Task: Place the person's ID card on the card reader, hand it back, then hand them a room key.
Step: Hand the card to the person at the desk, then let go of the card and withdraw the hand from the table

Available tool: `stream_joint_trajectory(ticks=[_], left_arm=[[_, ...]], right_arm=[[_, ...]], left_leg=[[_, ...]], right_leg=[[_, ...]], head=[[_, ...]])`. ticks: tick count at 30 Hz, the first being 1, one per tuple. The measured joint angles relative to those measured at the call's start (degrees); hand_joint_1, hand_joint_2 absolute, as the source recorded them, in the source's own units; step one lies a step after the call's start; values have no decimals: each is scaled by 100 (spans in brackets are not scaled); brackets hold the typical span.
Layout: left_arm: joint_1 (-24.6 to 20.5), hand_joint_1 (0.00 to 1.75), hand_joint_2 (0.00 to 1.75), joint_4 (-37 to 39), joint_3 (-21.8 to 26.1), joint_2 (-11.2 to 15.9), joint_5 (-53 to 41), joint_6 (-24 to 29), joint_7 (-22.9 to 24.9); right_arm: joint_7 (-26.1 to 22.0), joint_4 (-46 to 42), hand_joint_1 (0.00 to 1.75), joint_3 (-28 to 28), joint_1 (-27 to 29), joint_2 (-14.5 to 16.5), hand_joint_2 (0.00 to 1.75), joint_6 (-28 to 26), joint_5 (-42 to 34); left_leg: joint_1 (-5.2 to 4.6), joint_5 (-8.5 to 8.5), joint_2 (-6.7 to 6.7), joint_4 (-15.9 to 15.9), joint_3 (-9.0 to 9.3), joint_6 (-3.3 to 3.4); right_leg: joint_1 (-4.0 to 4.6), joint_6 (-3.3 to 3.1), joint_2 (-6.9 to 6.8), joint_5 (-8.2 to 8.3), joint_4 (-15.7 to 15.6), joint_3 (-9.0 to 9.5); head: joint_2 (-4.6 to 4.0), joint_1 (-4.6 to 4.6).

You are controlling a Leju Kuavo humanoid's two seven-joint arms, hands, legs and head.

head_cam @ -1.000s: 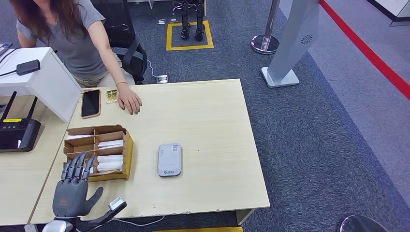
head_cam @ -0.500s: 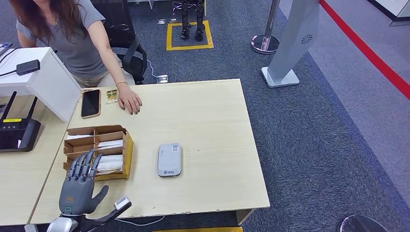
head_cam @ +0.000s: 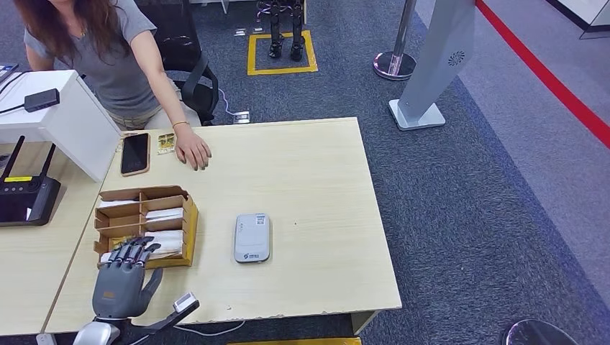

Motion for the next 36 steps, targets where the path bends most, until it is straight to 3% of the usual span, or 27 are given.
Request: stream_joint_trajectory(ticks=[27, 36], left_arm=[[-13, 175, 175, -98, -105, -3, -31, -94, 76], [-71, 175, 175, -871, -236, 2, -1554, 192, 714]], right_arm=[[-2, 2, 0, 0, 88, 0, 0, -54, -69], [-7, 2, 0, 0, 89, 19, 0, -52, -21]], left_leg=[[0, 0, 0, 0, 0, 0], [0, 0, 0, 0, 0, 0]], right_leg=[[0, 0, 0, 0, 0, 0], [0, 0, 0, 0, 0, -1]], head=[[0, 1], [0, 1]])
